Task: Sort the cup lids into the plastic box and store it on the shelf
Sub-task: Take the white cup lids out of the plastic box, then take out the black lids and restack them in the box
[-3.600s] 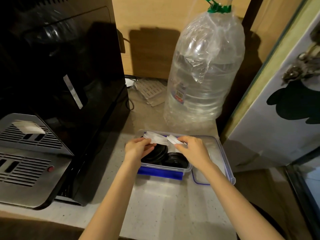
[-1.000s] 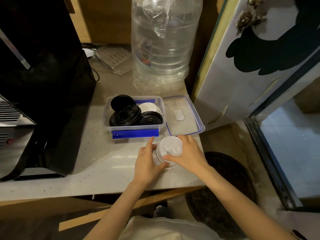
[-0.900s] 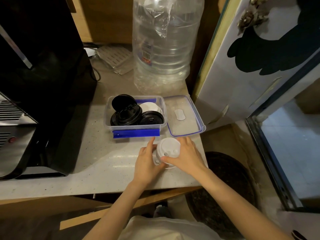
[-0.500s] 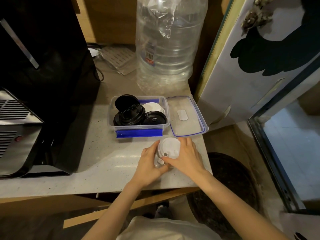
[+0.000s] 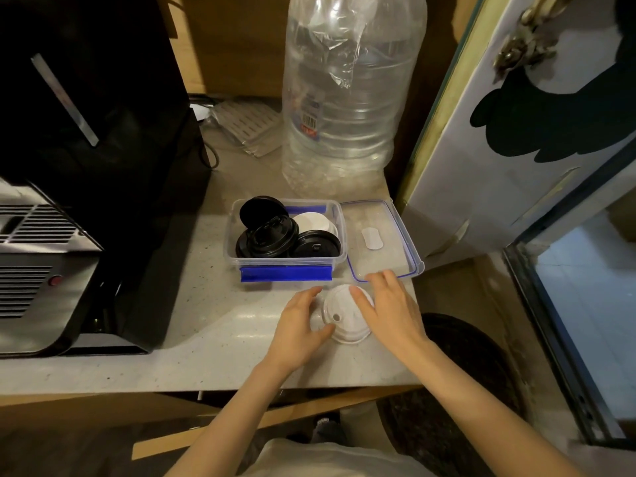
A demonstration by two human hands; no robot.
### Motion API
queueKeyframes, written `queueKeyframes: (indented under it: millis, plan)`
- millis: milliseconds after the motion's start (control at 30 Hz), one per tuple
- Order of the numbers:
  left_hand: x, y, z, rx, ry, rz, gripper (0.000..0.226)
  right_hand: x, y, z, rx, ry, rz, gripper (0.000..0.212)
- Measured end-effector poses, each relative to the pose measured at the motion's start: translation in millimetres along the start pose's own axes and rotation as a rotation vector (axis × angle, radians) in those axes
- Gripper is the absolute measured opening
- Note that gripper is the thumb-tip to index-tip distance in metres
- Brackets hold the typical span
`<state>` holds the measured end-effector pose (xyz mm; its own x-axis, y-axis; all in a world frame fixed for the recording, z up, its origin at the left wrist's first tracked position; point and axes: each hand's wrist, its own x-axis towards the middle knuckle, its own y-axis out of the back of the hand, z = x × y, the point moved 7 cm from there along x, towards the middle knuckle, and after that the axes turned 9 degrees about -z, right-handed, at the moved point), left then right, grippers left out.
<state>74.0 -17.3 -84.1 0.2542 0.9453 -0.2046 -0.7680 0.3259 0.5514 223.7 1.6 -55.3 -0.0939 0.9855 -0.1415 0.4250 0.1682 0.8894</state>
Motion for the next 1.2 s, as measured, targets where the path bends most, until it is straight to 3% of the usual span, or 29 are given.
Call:
queueKeyframes:
  millis: [167, 300, 500, 600, 800, 900, 1100, 1200]
  plan:
    - [6.9, 55.8, 24.9, 0.033, -0.094, 0.244, 0.027, 30.2, 39.1, -33.8, 0.061, 0.207, 0.182, 0.021]
    - [17.0, 99.6, 40.0, 0.032, -0.118, 0.381, 0.026, 64.3, 50.3, -58.2, 0.117, 0.296, 0.177, 0.021]
    - [54.4, 123.4, 17.9, 0.273, 0.087, 0.270, 0.060, 105.9, 27.5, -72.4, 0.144, 0.299, -0.291, 0.051]
    - [66.9, 124.9, 3.7, 0.263, 0.186, 0.187, 0.077, 112.3, 21.9, -74.1, 0.118, 0.327, -0.335, 0.052]
    - [77.7, 118.6, -10.4, 0.185, 0.261, 0.093, 0.079, 114.2, 24.4, -78.0, 0.155, 0.374, -0.334, 0.033]
    - [75.3, 124.5, -5.8, 0.140, 0.222, 0.187, 0.081, 116.8, 28.3, -78.0, 0.183, 0.393, -0.310, 0.028]
    - [48.0, 141.0, 14.9, 0.086, 0.012, 0.410, 0.075, 124.9, 49.1, -63.0, 0.537, 0.279, -0.261, 0.028]
    - [25.3, 135.1, 21.9, 0.084, -0.105, 0.393, 0.076, 125.0, 65.4, -58.0, 0.749, 0.268, -0.181, 0.025]
